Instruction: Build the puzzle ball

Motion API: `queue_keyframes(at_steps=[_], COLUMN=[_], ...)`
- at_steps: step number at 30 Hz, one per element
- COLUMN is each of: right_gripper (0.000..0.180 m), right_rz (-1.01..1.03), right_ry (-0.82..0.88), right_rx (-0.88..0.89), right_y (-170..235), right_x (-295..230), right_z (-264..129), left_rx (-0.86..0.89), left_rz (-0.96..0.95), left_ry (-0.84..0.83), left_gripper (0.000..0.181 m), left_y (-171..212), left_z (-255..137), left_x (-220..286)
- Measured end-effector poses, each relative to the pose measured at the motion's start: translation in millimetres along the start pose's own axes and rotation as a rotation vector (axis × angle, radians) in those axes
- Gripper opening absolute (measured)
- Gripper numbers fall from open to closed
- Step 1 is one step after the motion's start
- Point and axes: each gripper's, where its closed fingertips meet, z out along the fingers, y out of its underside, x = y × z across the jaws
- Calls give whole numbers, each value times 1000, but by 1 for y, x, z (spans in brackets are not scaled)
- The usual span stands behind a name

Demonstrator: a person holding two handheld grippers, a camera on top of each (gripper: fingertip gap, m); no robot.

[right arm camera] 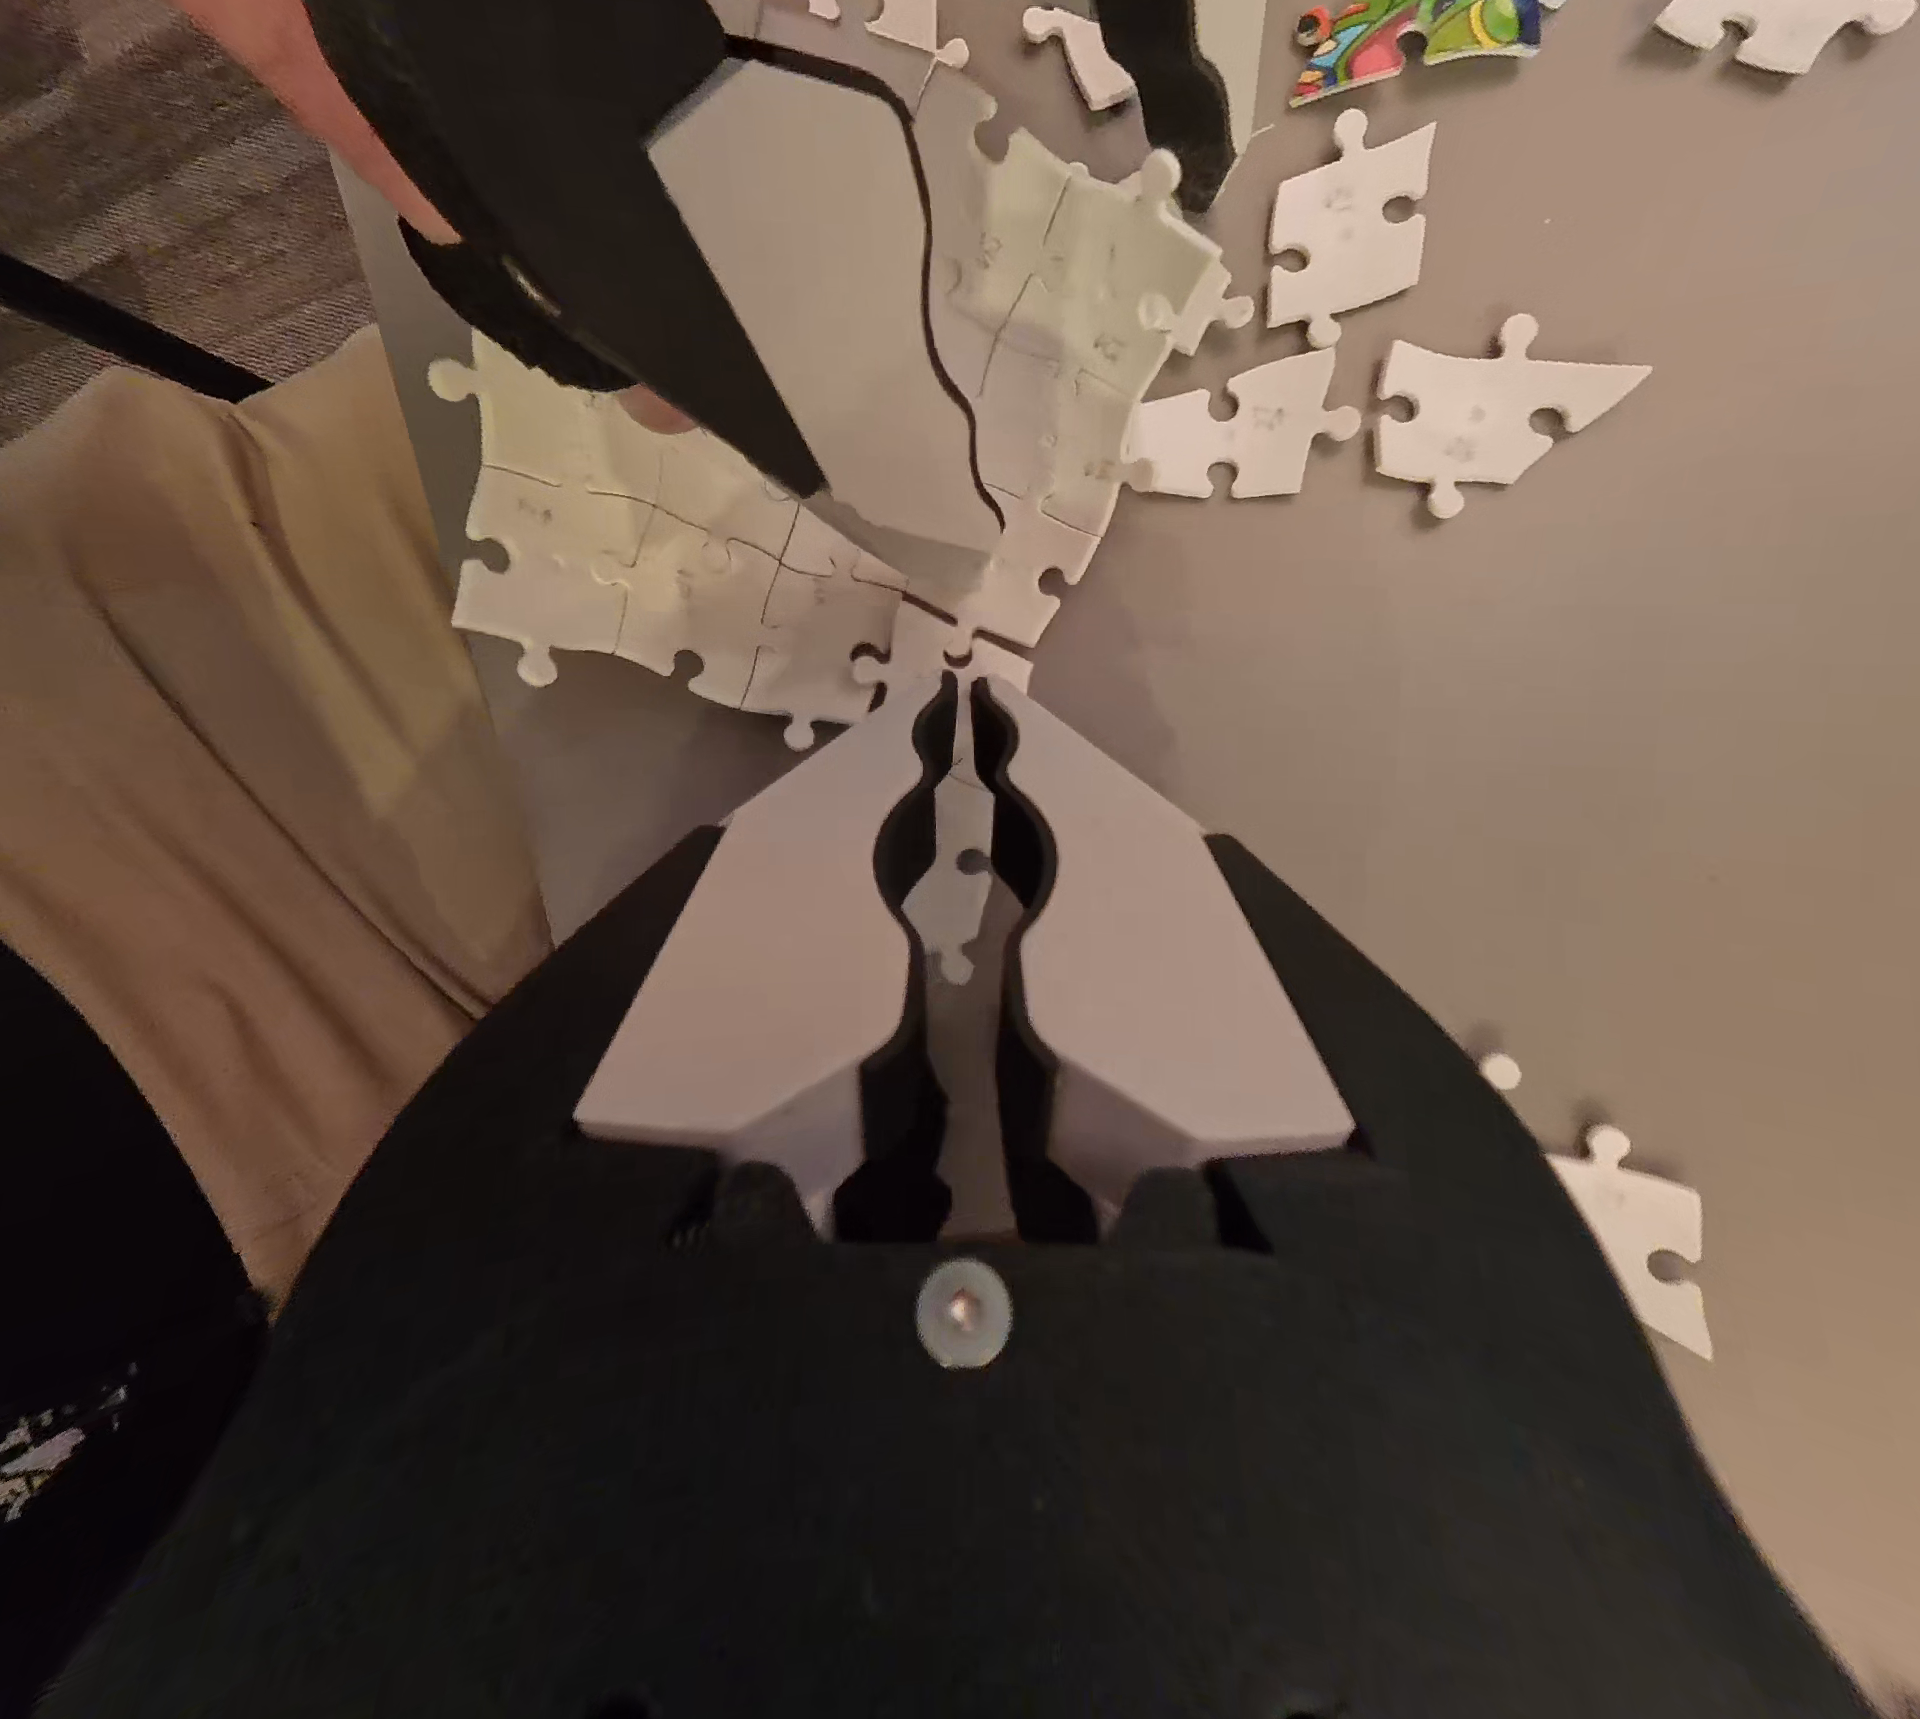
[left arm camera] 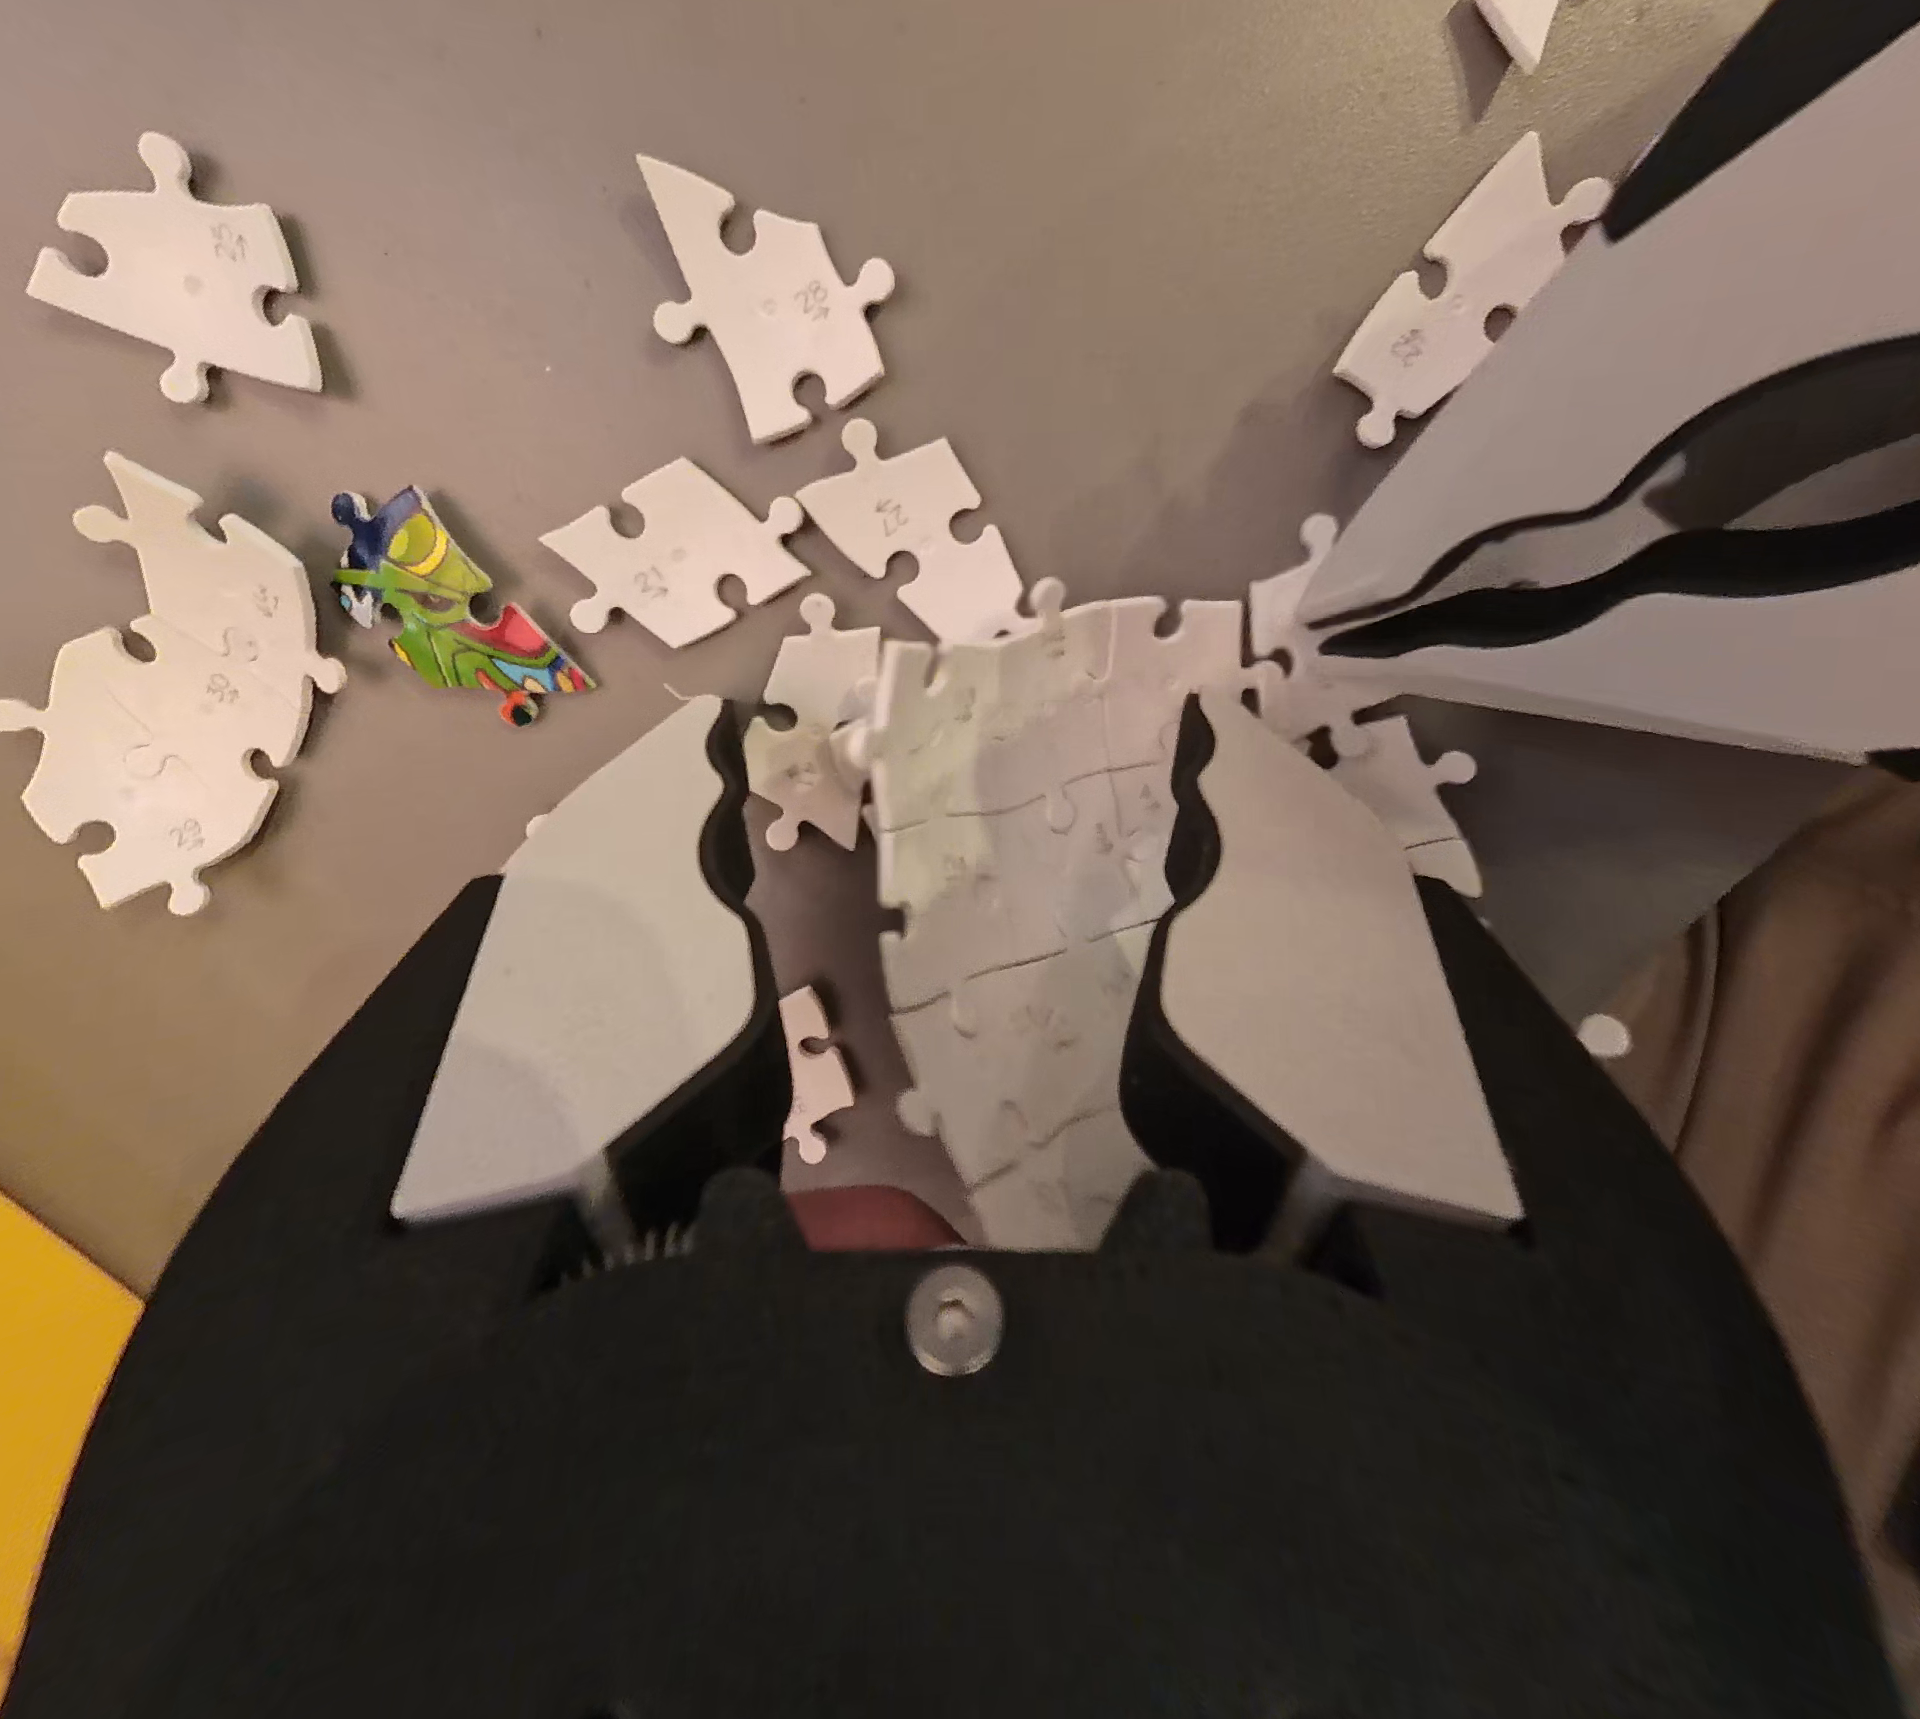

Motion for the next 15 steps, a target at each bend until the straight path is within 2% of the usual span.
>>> queue_keyframes(at_steps=[15], right_gripper=[0], right_rz=[-50], right_ry=[-46], right_rx=[-16], right_y=[-6], right_x=[-5], right_z=[0], left_rx=[-4], left_rz=[-5], left_ry=[-2], left_gripper=[78], left_y=[0], left_z=[0], left_x=[0])
